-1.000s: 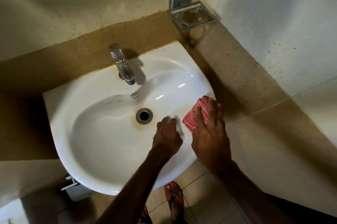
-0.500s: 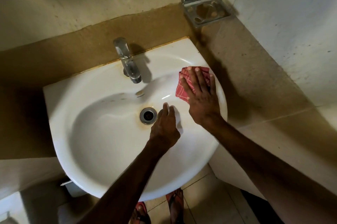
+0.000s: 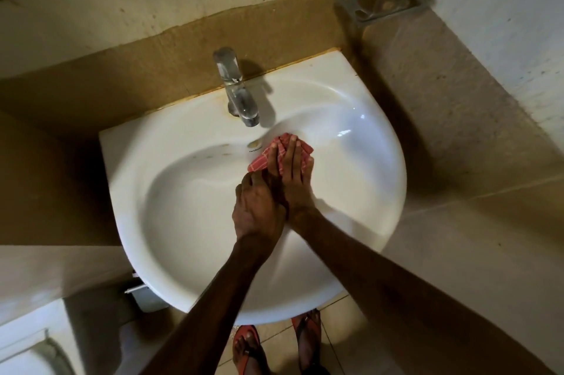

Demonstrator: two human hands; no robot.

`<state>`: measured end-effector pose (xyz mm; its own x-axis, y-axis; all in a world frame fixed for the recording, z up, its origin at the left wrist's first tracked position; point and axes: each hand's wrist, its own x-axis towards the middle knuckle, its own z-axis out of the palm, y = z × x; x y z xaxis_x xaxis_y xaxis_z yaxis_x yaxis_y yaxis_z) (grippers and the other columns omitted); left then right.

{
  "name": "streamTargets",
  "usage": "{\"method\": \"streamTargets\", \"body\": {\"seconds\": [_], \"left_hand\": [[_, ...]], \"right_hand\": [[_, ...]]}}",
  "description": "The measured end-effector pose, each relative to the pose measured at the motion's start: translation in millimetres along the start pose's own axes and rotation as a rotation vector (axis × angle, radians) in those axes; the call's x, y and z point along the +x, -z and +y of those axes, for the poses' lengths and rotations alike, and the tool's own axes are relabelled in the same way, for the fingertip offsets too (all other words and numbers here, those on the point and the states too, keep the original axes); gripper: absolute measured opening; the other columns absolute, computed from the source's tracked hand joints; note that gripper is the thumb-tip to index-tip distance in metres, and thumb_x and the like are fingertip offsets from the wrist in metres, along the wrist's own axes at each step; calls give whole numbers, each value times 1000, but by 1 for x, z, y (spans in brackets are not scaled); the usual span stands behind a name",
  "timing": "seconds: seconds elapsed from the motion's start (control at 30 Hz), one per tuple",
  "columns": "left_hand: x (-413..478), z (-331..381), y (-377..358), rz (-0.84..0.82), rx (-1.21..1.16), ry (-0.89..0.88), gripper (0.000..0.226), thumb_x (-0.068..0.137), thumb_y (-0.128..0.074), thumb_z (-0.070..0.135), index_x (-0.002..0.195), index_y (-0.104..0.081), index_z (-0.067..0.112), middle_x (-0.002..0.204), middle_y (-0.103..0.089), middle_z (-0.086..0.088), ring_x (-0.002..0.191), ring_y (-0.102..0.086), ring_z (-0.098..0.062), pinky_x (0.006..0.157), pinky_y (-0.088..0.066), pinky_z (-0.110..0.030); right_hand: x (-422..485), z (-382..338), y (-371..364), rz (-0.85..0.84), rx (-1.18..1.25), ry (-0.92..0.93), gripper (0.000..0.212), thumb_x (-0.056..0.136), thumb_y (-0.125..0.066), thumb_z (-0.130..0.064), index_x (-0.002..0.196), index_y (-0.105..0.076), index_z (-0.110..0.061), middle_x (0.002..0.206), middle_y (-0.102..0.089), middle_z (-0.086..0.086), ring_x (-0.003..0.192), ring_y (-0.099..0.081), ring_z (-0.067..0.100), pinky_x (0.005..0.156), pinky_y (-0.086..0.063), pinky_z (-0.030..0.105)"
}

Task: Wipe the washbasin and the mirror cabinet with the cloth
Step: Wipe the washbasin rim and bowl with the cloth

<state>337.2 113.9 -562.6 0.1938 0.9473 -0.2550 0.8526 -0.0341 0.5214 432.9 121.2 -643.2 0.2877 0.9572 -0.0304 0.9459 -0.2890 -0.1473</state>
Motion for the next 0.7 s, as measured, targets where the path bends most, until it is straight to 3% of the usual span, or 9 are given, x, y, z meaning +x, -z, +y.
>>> {"method": "streamTargets", "body": {"seconds": [0.07,0.17,0.3,0.4,0.5,0.6,0.7], "left_hand": [[-4,-6,3,-4,13,10,49,87,-67,31,131,-53,15,128,-62,-5,118,-59,-28,96,-55,-40],[-8,-11,11,-14,-25,44,42,81,-65,9,123,-57,12,122,-62,-4,114,-59,-27,88,-56,-40],[-9,-20,22,-57,-38,58,43,83,-61,5,125,-58,12,126,-62,-3,120,-58,-27,90,-54,-40],[-12,-22,31,-95,-53,64,50,86,-61,4,135,-53,11,138,-56,-4,131,-51,-26,101,-49,-38],[-17,-27,42,-122,-65,17,49,89,-59,7,137,-51,10,142,-54,-6,134,-49,-26,104,-45,-38],[-19,-38,51,-113,-87,-44,46,91,-57,11,137,-52,6,140,-55,-10,132,-50,-28,105,-44,-37],[-20,-51,56,-103,-75,-60,50,90,-57,10,139,-51,6,140,-55,-9,132,-51,-28,105,-45,-38]], "right_hand": [[-7,7,2,-17,-112,90,84,98,-47,-45,164,-10,-8,166,-16,35,155,-21,50,121,-33,62],[-9,25,14,-66,-101,127,108,89,-67,-38,166,6,-15,170,7,31,159,4,48,127,-15,62],[-6,33,26,52,-114,-94,92,87,-67,-17,166,-19,-13,170,-3,31,159,-3,48,129,-10,60],[-8,22,27,98,-73,-212,90,85,-70,-10,164,-26,-11,170,-13,29,157,-17,47,128,-21,56],[-7,-12,28,3,11,-327,93,89,-71,-16,165,-18,-6,167,-17,32,153,-29,48,121,-38,52],[-1,-50,28,-85,190,-383,100,93,-70,-25,165,-5,-2,169,-9,32,156,-20,46,125,-33,49],[10,-68,40,17,498,-555,90,96,-62,-14,167,-7,-11,172,-16,19,156,-26,38,125,-29,46]]}}
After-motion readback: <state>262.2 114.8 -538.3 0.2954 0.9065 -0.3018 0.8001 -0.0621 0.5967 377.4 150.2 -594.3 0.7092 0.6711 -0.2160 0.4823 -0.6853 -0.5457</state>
